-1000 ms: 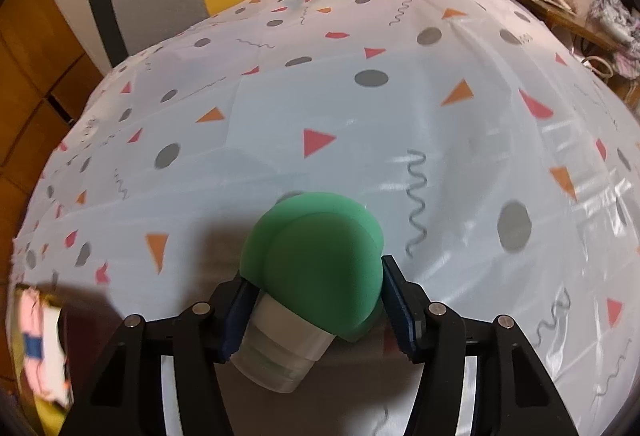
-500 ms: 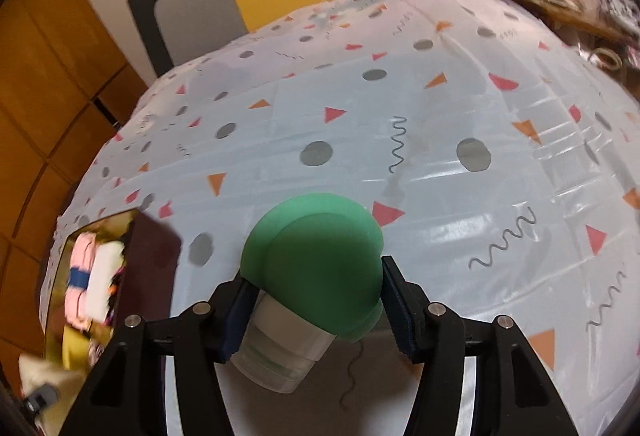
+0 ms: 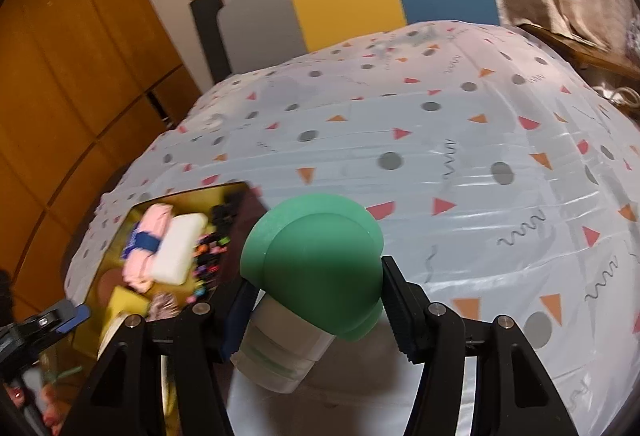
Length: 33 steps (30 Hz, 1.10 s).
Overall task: Organize soft objects
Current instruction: 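Lower the mesh cloth into the tray and open the left gripper while the right carries the bottle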
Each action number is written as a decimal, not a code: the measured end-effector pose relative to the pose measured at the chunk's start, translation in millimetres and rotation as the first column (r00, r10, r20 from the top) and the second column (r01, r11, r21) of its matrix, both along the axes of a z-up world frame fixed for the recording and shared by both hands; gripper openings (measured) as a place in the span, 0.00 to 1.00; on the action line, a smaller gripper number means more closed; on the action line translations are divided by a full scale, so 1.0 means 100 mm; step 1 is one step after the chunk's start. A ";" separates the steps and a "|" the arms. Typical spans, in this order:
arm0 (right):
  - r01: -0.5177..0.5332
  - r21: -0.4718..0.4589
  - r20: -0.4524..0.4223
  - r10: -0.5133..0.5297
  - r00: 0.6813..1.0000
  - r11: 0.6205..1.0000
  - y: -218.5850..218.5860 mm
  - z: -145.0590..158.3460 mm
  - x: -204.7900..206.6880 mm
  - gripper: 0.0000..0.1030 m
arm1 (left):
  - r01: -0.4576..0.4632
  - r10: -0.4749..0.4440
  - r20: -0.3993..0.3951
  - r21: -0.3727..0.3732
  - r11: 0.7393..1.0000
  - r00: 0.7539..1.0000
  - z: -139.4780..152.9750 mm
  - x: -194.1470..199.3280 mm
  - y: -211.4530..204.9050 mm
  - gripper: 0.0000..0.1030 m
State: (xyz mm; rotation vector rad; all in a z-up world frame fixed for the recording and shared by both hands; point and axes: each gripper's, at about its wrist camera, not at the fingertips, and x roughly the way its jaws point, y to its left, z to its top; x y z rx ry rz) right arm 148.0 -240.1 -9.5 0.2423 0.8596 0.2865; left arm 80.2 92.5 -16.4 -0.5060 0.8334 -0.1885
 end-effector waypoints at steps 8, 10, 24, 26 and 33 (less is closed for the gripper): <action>-0.138 -0.003 0.006 0.138 0.990 0.990 0.58 0.06 -0.23 0.58 | 0.036 -0.042 0.034 0.168 0.985 0.999 0.08 -0.19 -0.09 0.78; -0.169 -0.016 0.012 0.169 0.985 0.985 0.74 0.07 -0.25 0.58 | 0.032 -0.041 0.038 0.205 0.978 0.998 0.10 -0.23 -0.10 0.78; -0.319 -0.154 -0.012 0.321 0.947 0.935 1.67 -0.01 -0.20 0.60 | -0.056 0.053 0.018 0.246 0.968 0.998 0.14 -0.35 0.07 0.78; -0.324 -0.170 -0.019 0.325 0.945 0.931 1.73 -0.03 -0.18 0.60 | -0.079 0.077 0.019 0.281 0.956 0.997 0.15 -0.36 0.08 0.78; -0.322 -0.182 -0.046 0.319 0.947 0.929 1.82 -0.11 -0.12 0.61 | -0.120 0.127 0.003 0.351 0.929 0.992 0.13 -0.37 0.12 0.78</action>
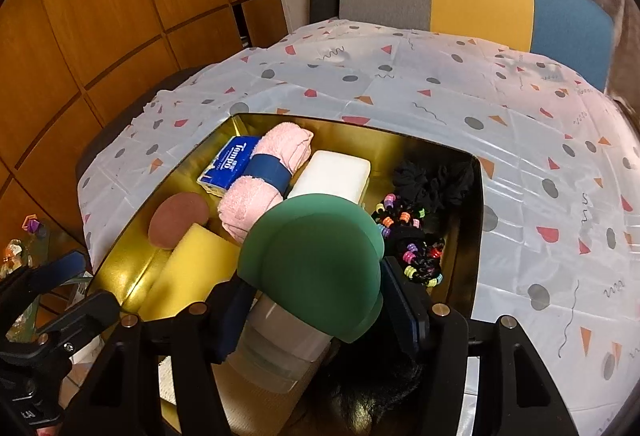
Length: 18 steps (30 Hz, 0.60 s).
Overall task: Organize soft objects
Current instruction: 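Lower the mesh cloth into the tray and open the left gripper while the right carries the bottle, then lower the green-capped bottle into the tray and open the right gripper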
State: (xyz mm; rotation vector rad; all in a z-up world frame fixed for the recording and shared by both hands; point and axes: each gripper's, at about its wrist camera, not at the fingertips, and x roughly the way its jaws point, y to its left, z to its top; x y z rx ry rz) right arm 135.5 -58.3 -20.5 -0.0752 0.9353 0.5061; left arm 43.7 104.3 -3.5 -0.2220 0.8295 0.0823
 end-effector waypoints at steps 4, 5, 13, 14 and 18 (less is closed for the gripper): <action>0.002 0.003 -0.011 -0.002 1.000 1.000 0.00 -0.03 0.01 0.61 | -0.018 0.018 -0.006 -0.001 1.000 1.000 0.00 0.00 0.02 0.78; 0.001 0.006 -0.013 -0.001 1.000 1.000 0.00 -0.03 0.02 0.61 | -0.018 0.018 -0.006 -0.001 1.000 1.000 0.00 -0.01 0.02 0.78; 0.001 0.007 -0.004 -0.001 1.000 1.000 0.04 0.00 0.10 0.54 | -0.020 0.019 0.015 0.024 1.000 1.000 0.04 -0.04 -0.02 0.78; -0.004 0.002 -0.001 0.004 1.000 1.000 0.06 0.00 0.11 0.53 | -0.024 0.024 0.018 0.030 0.999 1.000 0.04 -0.05 -0.03 0.78; 0.018 0.031 -0.010 -0.017 1.000 0.999 0.01 0.00 0.15 0.52 | -0.030 0.029 0.023 0.053 0.998 0.999 0.07 -0.07 -0.05 0.78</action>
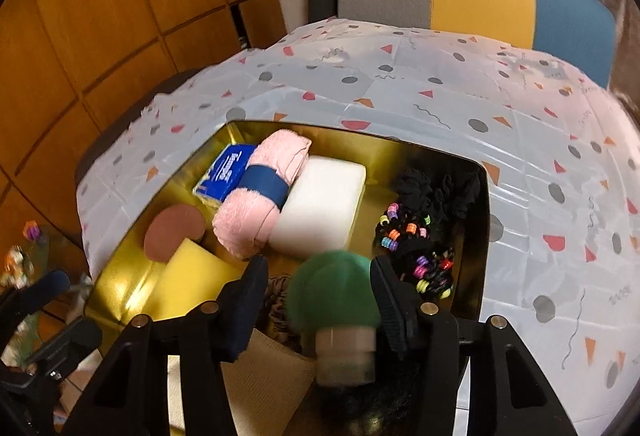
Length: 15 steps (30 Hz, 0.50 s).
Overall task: Organize soft objects
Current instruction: 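Lower the green-capped bottle into the tray and open the right gripper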
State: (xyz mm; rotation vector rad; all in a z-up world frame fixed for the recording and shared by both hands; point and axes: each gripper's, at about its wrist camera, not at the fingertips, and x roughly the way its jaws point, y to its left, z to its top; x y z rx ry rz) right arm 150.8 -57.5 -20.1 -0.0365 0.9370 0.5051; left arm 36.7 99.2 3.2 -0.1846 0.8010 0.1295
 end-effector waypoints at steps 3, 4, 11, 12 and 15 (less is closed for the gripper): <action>0.044 0.023 -0.017 -0.044 0.999 0.999 -0.10 0.01 -0.03 0.53 | -0.011 0.011 -0.001 0.027 1.000 1.000 0.01 0.00 -0.01 0.78; 0.062 0.028 -0.020 -0.061 0.998 0.998 -0.14 0.02 -0.05 0.53 | -0.013 0.014 -0.006 0.034 0.999 1.000 0.00 0.00 -0.02 0.78; 0.118 0.031 -0.020 -0.117 0.993 0.993 -0.29 0.03 -0.24 0.71 | -0.014 0.015 -0.014 0.085 0.996 1.000 -0.01 0.00 -0.11 0.78; 0.133 0.030 -0.018 -0.133 0.991 0.991 -0.31 0.03 -0.28 0.77 | -0.012 0.014 -0.011 0.090 0.996 1.000 0.00 -0.01 -0.12 0.78; 0.167 0.029 -0.014 -0.167 0.986 0.985 -0.36 0.05 -0.36 0.92 | -0.005 0.006 -0.011 0.099 0.995 1.000 0.00 -0.01 -0.14 0.78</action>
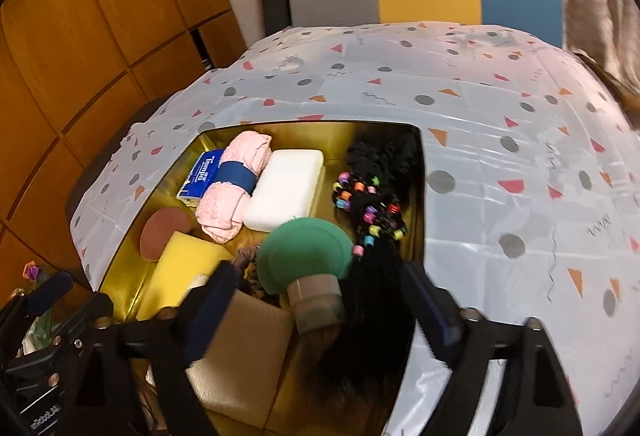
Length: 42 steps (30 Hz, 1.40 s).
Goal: Organize soft objects
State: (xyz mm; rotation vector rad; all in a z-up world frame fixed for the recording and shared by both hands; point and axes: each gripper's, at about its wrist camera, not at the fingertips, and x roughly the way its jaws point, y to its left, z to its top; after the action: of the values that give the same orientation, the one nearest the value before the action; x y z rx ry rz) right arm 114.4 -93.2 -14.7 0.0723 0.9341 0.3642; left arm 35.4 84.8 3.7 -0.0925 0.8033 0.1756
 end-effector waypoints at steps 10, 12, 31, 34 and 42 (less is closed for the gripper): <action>0.060 -0.057 0.065 -0.057 0.996 0.997 -0.05 0.14 -0.36 1.00 | 0.002 -0.002 -0.009 0.013 1.000 1.000 0.00 -0.02 -0.04 0.78; 0.067 -0.063 0.071 -0.063 0.996 0.996 -0.05 0.15 -0.42 1.00 | 0.000 0.000 -0.006 0.019 1.000 1.000 0.01 -0.03 -0.05 0.78; 0.201 -0.152 0.065 -0.193 0.979 0.968 -0.11 0.21 -0.68 1.00 | -0.011 0.012 -0.020 0.060 0.998 1.000 0.02 -0.12 -0.10 0.78; 0.195 -0.161 0.055 -0.188 0.981 0.968 -0.13 0.18 -0.67 1.00 | -0.020 0.022 -0.025 0.076 0.997 0.999 0.01 -0.12 -0.09 0.78; 0.196 -0.188 0.077 -0.185 0.980 0.962 -0.10 0.20 -0.70 1.00 | -0.021 0.024 -0.047 0.068 0.997 0.999 -0.03 -0.09 -0.04 0.77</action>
State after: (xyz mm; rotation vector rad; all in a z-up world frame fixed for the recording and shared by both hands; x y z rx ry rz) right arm 44.2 -103.2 5.0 -0.0277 0.8924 0.0946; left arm 26.0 80.4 0.4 -0.0341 0.8433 0.2268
